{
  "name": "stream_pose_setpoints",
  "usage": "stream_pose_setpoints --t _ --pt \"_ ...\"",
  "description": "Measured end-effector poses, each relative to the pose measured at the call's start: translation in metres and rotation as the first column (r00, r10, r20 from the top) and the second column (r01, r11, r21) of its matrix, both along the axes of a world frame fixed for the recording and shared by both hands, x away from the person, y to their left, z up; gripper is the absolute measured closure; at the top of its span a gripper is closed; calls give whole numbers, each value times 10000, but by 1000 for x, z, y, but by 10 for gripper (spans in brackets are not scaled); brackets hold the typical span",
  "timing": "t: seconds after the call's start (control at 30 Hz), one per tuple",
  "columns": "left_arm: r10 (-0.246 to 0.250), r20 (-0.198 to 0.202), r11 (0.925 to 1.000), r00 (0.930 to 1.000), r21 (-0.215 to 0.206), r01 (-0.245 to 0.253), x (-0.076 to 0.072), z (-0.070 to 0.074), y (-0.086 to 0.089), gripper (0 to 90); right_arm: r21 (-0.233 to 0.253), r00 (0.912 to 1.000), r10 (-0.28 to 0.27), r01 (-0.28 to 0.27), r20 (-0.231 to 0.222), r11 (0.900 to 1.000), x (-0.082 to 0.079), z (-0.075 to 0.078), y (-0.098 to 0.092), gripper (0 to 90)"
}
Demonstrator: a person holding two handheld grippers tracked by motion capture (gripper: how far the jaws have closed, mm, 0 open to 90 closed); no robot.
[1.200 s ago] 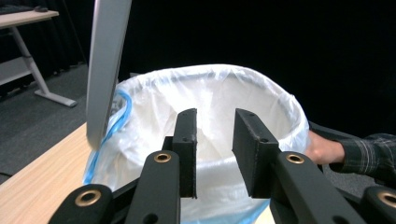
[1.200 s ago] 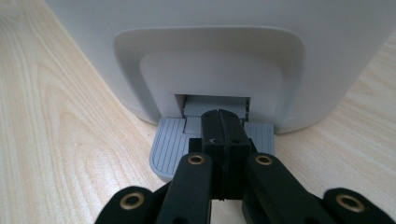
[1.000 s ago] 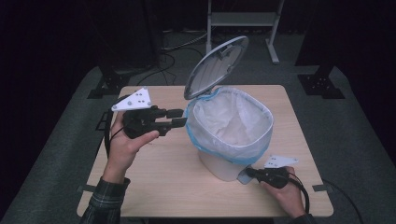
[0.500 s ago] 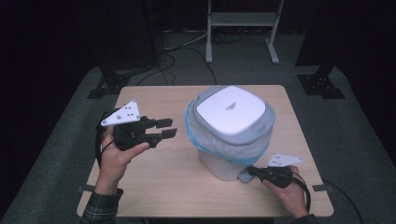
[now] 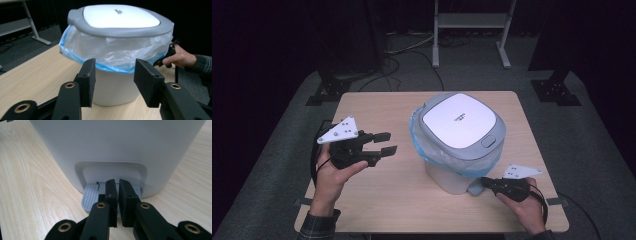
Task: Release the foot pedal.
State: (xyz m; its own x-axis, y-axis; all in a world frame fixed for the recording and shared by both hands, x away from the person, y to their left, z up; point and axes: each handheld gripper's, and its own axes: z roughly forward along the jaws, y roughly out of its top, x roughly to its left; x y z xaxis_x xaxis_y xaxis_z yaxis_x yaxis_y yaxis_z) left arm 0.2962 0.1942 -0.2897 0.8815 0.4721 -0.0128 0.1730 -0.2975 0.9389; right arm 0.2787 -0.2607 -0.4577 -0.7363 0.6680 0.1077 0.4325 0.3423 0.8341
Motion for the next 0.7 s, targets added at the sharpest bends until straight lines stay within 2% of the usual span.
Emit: stream_pose_setpoints --t 0.33,0.57,0.7 --pt "454 -191 9989 9988 103 -452 -3 -21 11 380 29 9999 -120 120 -4 9999 -2 4 -5 732" --pt "813 -402 9955 9959 523 -791 -6 -36 15 277 54 9996 -230 230 165 9997 -5 7 -10 616" --pt "1137 -620 9916 9916 693 -1093 -7 -45 21 198 171 9988 -415 410 253 9990 -7 8 -14 547"
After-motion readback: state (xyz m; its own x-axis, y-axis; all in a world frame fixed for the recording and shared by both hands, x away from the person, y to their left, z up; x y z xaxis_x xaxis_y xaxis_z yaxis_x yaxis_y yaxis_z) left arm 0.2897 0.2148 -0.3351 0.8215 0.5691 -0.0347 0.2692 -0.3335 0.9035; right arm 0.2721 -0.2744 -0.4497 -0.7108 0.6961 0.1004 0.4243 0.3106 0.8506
